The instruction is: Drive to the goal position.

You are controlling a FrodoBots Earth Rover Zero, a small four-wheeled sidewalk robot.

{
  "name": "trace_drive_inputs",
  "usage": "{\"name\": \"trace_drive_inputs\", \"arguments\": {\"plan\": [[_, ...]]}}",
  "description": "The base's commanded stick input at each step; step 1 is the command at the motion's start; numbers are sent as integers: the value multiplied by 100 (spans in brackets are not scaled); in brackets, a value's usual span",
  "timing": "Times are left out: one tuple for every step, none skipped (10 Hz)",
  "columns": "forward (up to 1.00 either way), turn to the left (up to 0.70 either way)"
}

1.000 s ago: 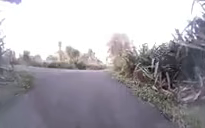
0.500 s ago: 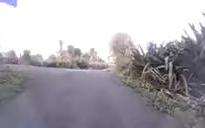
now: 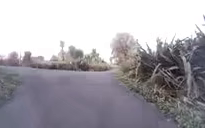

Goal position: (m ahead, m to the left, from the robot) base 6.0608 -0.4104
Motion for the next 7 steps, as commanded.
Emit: {"name": "trace_drive_inputs", "arguments": {"plan": [[85,0],[85,0],[85,0],[85,0],[85,0],[85,0],[85,0]]}}
